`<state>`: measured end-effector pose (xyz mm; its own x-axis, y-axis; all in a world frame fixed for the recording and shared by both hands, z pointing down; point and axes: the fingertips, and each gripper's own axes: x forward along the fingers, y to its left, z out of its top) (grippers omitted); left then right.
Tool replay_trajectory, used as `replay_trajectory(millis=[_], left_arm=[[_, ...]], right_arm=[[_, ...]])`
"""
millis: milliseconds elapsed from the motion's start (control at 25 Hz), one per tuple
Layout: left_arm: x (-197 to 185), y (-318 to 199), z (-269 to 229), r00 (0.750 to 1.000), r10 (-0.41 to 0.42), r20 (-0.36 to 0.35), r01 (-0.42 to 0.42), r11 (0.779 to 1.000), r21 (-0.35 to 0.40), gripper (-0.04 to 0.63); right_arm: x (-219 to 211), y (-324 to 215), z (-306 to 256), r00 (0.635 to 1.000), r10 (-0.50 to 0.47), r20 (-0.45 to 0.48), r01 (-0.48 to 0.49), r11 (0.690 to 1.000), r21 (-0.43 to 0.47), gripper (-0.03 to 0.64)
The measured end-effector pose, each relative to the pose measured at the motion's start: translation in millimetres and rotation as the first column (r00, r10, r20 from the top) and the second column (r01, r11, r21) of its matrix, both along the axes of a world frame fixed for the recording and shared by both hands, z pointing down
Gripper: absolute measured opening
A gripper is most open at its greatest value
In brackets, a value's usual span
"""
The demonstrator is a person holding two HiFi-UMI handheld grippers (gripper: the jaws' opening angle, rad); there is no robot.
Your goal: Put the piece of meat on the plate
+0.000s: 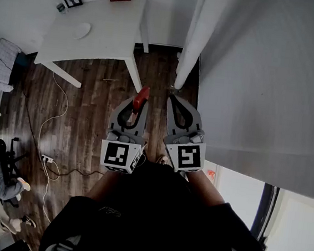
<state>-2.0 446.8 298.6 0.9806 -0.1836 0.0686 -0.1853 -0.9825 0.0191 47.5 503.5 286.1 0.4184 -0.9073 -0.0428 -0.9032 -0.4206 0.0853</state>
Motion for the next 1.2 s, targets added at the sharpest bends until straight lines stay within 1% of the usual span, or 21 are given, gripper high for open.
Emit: replay_trajectory(millis=[160, 320, 400, 600, 720, 880, 1040, 1200], left_arm=[[2.0, -2.0, 3.2, 1.000, -0.008, 0.015, 0.008, 1.000, -0.008, 0.089], [3.8, -16.9, 19.7, 0.998, -0.011, 0.054, 0.012, 1.000, -0.019, 0.087], [4.9, -24.1, 20.8, 0.998, -0.012, 0.058, 0.014, 1.000, -0.026, 0.088], [-0.4, -48.6, 19.3, 0.997, -0.036, 0.063, 0.037, 0.999, -0.017, 0.089], [-11.1, -71.5, 28.3, 0.994, -0.070, 0.082, 0.073, 0.996, -0.042, 0.087], [-28.4, -106.1, 40.9, 0.987, -0.122, 0.104, 0.129, 0.990, -0.062, 0.087], [-50.5, -149.6, 49.1, 0.971, -0.198, 0.133, 0.209, 0.975, -0.074, 0.089], [-73.3, -191.5, 47.9, 0.957, -0.258, 0.134, 0.269, 0.960, -0.075, 0.088]], right_arm=[[-0.4, -5.6, 2.9, 1.000, -0.008, 0.019, 0.008, 1.000, -0.017, 0.021], [3.6, -21.0, 18.6, 0.999, -0.016, 0.044, 0.017, 0.999, -0.028, 0.021], [6.2, -28.8, 21.7, 0.997, -0.015, 0.071, 0.018, 0.999, -0.030, 0.021], [3.5, -55.0, 21.5, 0.996, -0.046, 0.075, 0.049, 0.998, -0.041, 0.021], [-5.8, -77.0, 32.2, 0.992, -0.090, 0.092, 0.096, 0.994, -0.062, 0.021], [-19.5, -115.0, 54.0, 0.981, -0.160, 0.111, 0.171, 0.980, -0.099, 0.021], [-32.6, -167.3, 67.2, 0.963, -0.229, 0.145, 0.249, 0.958, -0.143, 0.021], [-51.5, -215.0, 68.4, 0.945, -0.290, 0.153, 0.315, 0.933, -0.172, 0.021]])
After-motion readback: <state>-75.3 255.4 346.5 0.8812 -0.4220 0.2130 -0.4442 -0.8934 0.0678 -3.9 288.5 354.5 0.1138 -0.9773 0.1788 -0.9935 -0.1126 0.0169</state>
